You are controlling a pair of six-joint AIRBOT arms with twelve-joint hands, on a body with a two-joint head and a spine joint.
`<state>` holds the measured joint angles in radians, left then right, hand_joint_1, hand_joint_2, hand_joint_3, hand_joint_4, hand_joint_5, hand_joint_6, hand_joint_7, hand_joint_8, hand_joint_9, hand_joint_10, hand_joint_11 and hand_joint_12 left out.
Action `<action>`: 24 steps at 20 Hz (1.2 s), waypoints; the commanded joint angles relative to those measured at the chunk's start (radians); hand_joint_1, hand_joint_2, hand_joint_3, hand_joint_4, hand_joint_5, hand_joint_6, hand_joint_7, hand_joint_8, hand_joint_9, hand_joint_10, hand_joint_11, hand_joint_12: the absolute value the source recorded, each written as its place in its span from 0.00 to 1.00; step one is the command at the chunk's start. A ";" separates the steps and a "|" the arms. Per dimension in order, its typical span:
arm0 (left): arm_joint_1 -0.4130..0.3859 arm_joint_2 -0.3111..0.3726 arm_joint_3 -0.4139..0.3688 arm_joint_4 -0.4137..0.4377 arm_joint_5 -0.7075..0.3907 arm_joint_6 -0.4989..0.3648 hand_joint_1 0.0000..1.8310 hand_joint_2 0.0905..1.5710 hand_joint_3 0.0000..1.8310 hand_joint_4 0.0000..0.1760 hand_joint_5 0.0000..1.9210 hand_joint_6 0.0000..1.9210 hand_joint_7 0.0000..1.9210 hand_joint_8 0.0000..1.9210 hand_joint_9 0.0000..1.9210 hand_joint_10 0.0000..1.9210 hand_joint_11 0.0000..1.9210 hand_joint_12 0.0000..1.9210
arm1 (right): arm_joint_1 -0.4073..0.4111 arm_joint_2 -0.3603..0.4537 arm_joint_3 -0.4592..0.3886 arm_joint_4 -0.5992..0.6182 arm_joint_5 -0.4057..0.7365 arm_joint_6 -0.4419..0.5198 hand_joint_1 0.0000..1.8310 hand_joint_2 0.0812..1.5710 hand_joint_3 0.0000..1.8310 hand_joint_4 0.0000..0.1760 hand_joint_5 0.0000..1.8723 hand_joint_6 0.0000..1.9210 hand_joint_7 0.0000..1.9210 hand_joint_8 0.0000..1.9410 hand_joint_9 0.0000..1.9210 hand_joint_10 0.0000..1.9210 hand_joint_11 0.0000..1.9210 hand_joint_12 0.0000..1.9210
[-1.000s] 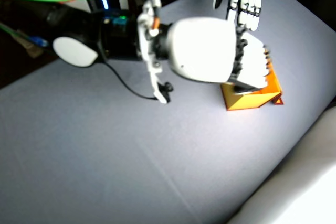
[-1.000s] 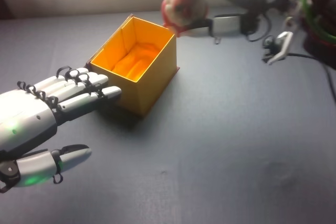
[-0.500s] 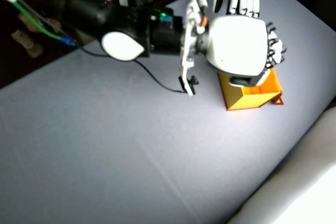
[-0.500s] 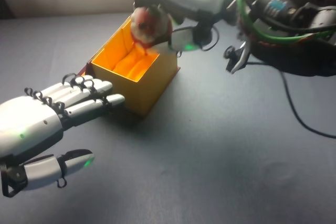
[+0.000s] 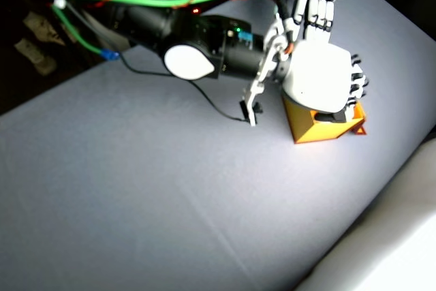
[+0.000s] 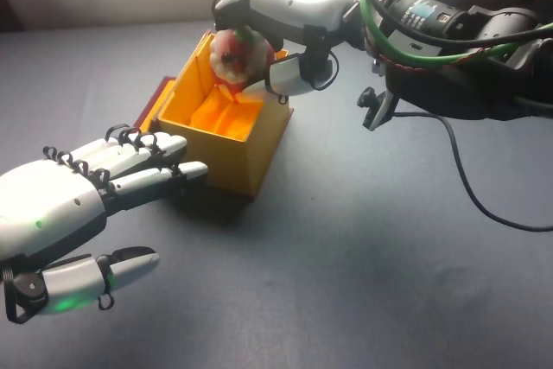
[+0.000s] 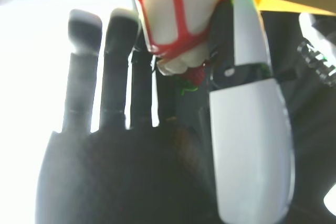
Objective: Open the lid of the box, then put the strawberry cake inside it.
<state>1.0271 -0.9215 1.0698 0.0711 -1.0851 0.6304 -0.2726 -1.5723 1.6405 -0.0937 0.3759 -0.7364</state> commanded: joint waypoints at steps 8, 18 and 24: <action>-0.006 -0.012 0.005 -0.020 -0.123 -0.005 0.27 0.91 0.00 0.41 0.09 0.00 0.00 0.00 0.00 0.00 0.02 0.02 | 0.015 -0.002 -0.004 -0.001 0.089 -0.002 0.61 0.74 0.00 0.00 0.20 0.24 0.20 0.21 0.15 0.38 0.04 0.86; -0.006 -0.013 0.003 -0.033 -0.137 -0.005 0.29 0.91 0.00 0.48 0.10 0.00 0.00 0.00 0.00 0.00 0.00 0.00 | 0.032 0.026 -0.063 -0.043 0.109 -0.002 0.47 0.74 0.01 0.00 0.11 0.00 0.14 0.00 0.05 0.25 0.00 0.69; -0.003 -0.013 -0.009 -0.059 -0.161 0.004 0.25 0.91 0.00 0.18 0.11 0.00 0.00 0.00 0.00 0.00 0.00 0.00 | 0.015 0.211 -0.238 -0.084 0.265 -0.002 0.31 0.77 0.00 0.02 0.03 0.00 0.03 0.00 0.01 0.07 0.00 0.49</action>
<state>1.0275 -0.9314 1.0580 0.0174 -1.1168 0.6353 -0.2665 -1.3415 1.3918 -0.1841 0.5152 -0.7391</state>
